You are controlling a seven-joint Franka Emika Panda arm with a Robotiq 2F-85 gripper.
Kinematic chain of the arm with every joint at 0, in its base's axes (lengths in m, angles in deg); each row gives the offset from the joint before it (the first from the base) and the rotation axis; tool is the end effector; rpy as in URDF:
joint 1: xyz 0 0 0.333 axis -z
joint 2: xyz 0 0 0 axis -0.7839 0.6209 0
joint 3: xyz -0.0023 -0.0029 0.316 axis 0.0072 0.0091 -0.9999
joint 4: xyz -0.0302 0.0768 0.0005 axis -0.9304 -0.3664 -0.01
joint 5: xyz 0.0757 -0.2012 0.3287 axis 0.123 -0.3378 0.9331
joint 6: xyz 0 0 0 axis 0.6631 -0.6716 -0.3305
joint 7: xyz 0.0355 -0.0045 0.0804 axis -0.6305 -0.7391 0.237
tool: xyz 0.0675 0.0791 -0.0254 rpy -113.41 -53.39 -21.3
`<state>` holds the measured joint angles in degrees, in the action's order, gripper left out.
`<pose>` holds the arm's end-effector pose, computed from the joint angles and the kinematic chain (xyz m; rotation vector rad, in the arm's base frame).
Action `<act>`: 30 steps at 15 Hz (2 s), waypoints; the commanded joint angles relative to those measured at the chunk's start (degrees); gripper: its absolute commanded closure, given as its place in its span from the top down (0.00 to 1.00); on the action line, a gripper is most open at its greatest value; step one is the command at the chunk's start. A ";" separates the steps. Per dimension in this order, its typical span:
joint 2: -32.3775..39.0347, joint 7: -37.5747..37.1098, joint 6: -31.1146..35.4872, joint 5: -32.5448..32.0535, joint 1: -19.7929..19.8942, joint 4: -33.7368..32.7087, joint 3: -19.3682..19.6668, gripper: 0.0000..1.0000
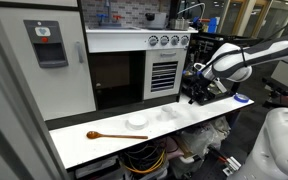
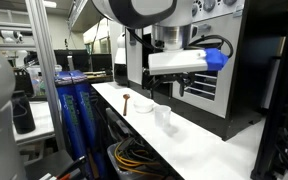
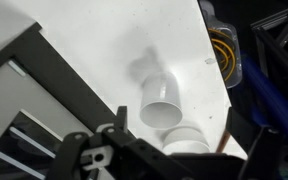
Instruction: Lift the white cup and empty its contents into the bowl
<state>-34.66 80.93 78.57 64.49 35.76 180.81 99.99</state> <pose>0.3504 -0.1335 0.3711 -2.7383 -1.2247 -0.6210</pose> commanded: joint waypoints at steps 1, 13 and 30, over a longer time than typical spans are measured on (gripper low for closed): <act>1.76 12.04 -3.61 8.47 -3.42 -0.27 2.46 1.00; 5.36 16.47 -2.44 15.49 -0.87 -0.60 -0.37 1.00; 21.84 41.03 -1.40 38.43 -5.21 -6.57 5.06 1.00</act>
<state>-16.92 117.81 76.33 99.02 33.43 176.32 102.56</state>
